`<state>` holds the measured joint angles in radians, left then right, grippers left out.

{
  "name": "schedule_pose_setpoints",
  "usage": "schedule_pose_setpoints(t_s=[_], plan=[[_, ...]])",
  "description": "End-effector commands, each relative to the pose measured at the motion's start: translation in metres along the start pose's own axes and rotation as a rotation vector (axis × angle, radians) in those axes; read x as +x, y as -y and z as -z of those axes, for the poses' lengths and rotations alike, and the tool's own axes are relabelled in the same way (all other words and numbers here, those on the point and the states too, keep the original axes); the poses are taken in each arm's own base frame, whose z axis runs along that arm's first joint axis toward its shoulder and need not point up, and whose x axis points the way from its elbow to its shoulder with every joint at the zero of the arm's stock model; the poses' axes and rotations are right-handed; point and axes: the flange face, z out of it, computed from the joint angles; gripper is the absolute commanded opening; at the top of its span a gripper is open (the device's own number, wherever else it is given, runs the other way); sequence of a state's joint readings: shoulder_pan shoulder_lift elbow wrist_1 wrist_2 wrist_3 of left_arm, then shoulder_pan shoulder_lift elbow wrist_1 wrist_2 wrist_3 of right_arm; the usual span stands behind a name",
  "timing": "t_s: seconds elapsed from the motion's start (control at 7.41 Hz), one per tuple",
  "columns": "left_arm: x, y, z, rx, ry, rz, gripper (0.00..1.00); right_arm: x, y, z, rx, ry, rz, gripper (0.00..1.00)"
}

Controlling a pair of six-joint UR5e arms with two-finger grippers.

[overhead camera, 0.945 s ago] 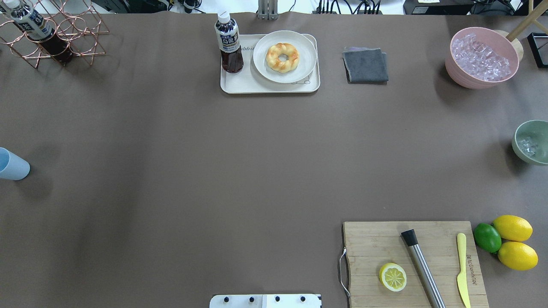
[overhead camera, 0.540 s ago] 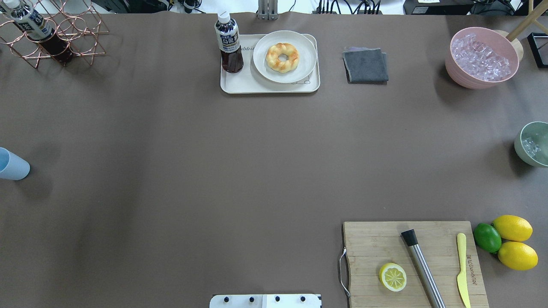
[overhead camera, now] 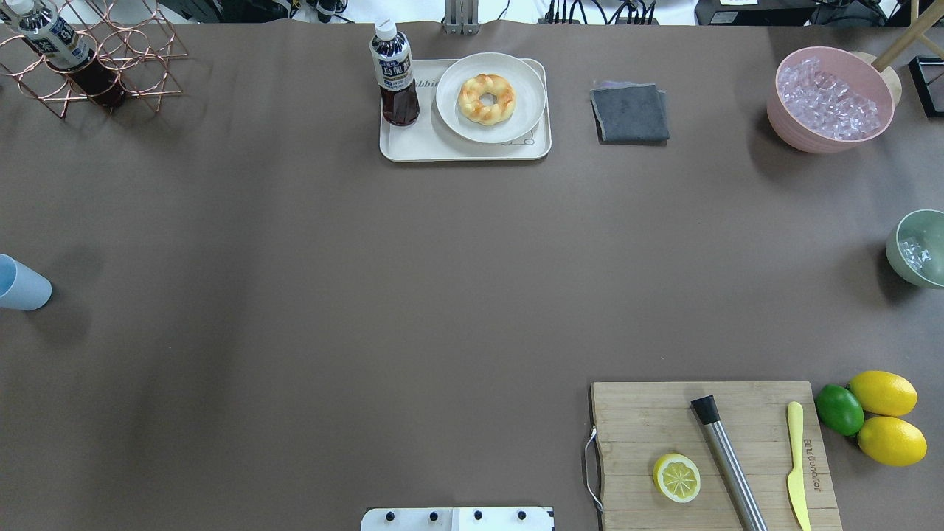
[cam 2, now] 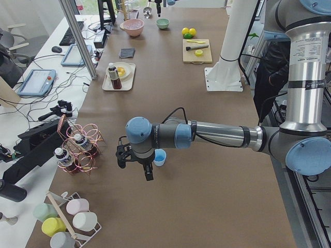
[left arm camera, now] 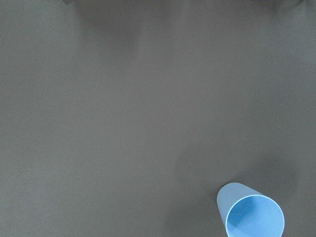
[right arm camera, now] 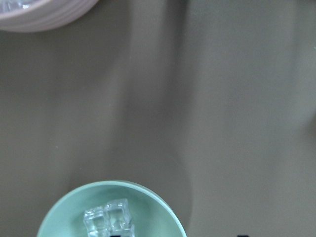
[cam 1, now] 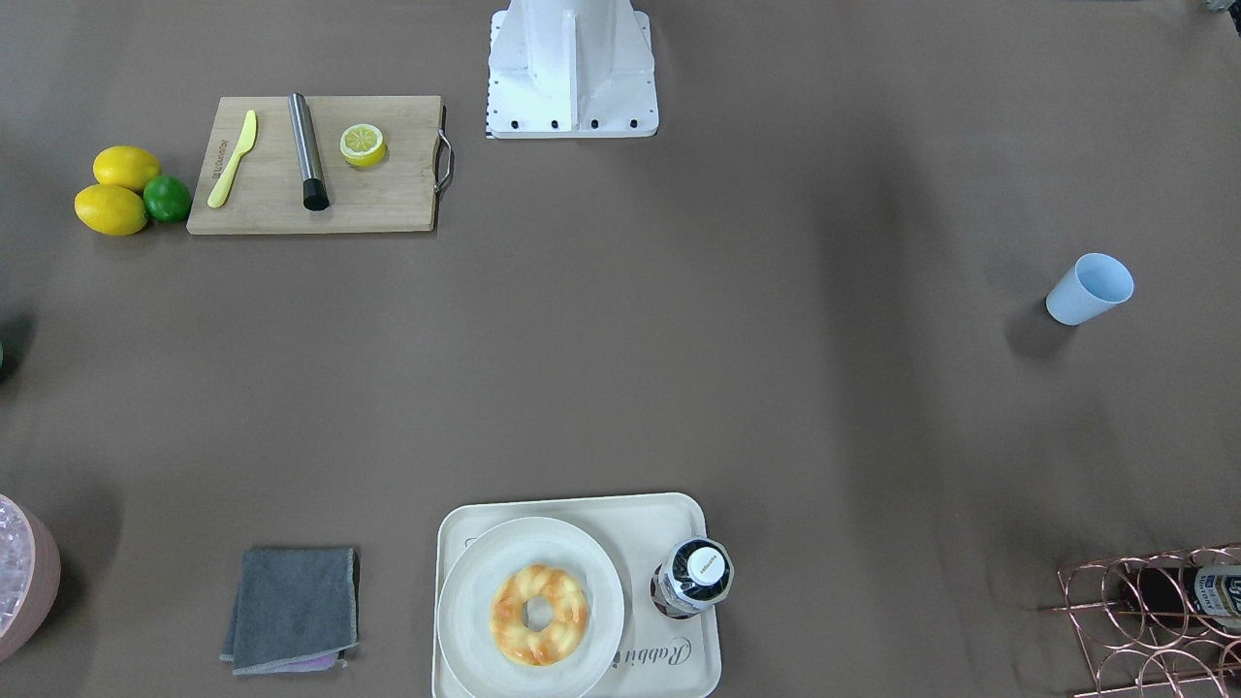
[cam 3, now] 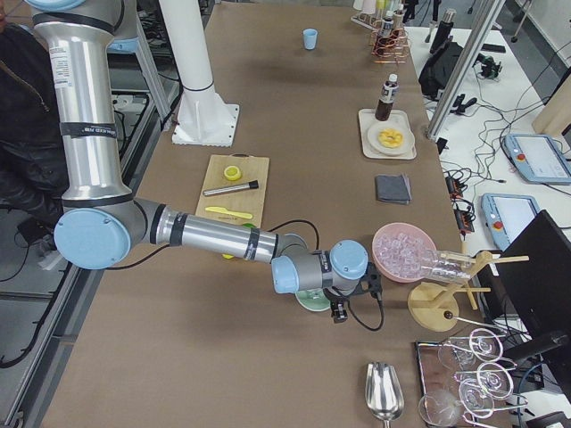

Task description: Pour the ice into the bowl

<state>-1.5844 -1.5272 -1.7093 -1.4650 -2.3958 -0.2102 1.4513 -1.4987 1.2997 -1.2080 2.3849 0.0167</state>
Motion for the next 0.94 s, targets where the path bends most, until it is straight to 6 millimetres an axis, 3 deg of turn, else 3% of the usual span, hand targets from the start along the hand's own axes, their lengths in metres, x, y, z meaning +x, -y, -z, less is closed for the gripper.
schedule_pose_setpoints(t_s=[0.0,0.13,0.54,0.81], plan=[[-0.002,-0.001,0.001,0.001,-0.002,0.003,0.98,-0.017,0.014,0.041,0.056,-0.009,-0.108,0.92],[-0.002,-0.001,0.0,0.0,-0.002,0.003,0.97,-0.028,0.022,0.056,0.045,-0.011,-0.131,0.98],[-0.001,-0.008,0.004,0.005,-0.02,0.0,0.97,-0.065,0.046,0.103,0.05,-0.019,-0.201,0.99],[0.004,-0.007,0.004,0.007,-0.016,-0.051,0.97,-0.082,0.054,0.12,0.073,-0.014,-0.238,0.99]])
